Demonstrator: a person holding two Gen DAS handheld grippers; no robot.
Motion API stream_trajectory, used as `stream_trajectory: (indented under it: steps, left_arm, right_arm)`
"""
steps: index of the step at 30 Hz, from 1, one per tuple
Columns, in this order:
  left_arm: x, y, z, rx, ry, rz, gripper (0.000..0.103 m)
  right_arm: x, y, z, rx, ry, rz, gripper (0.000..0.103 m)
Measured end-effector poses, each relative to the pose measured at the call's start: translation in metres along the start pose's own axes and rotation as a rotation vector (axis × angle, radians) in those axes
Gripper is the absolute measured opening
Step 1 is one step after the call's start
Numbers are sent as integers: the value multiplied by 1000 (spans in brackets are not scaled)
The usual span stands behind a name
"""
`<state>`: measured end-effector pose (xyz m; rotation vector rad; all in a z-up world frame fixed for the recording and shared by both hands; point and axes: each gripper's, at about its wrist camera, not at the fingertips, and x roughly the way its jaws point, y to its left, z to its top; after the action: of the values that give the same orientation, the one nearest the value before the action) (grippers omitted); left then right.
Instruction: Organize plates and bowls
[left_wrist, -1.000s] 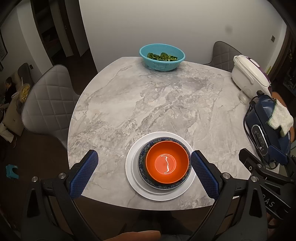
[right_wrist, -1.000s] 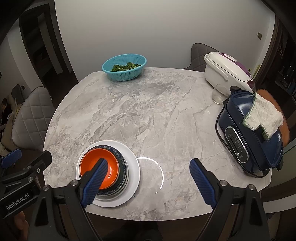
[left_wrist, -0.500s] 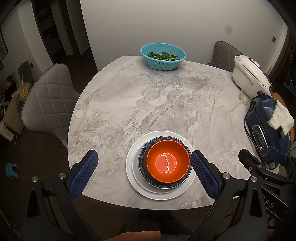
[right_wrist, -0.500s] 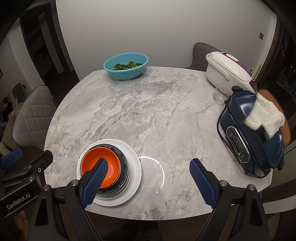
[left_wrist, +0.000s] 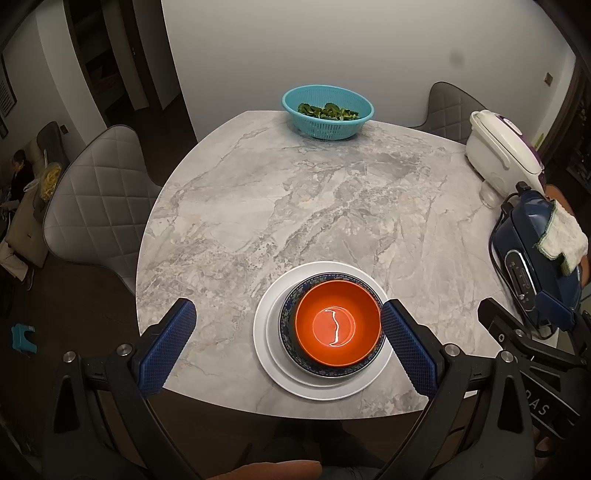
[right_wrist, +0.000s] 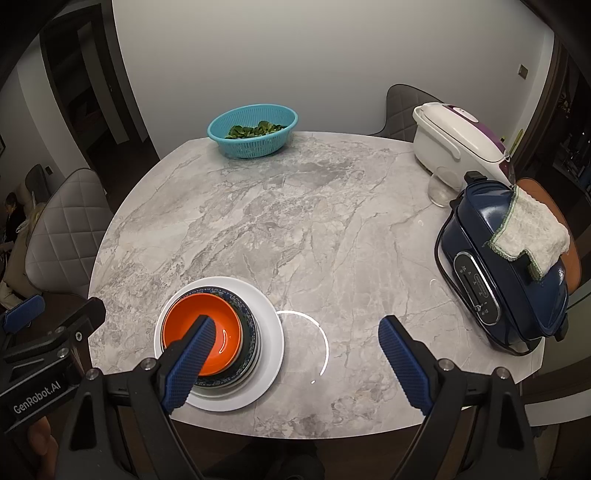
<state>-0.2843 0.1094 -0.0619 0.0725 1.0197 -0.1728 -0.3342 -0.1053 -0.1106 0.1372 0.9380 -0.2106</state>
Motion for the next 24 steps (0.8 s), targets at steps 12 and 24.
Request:
stream_trajectory:
  steps: [12, 24]
  left_arm:
    - [2, 1, 1, -1, 0, 3, 101]
    - [4, 2, 3, 4, 2, 4, 101]
  right_arm:
    - [1, 0, 2, -2, 2, 1, 92]
    - [2, 0, 2, -4, 4, 2, 92]
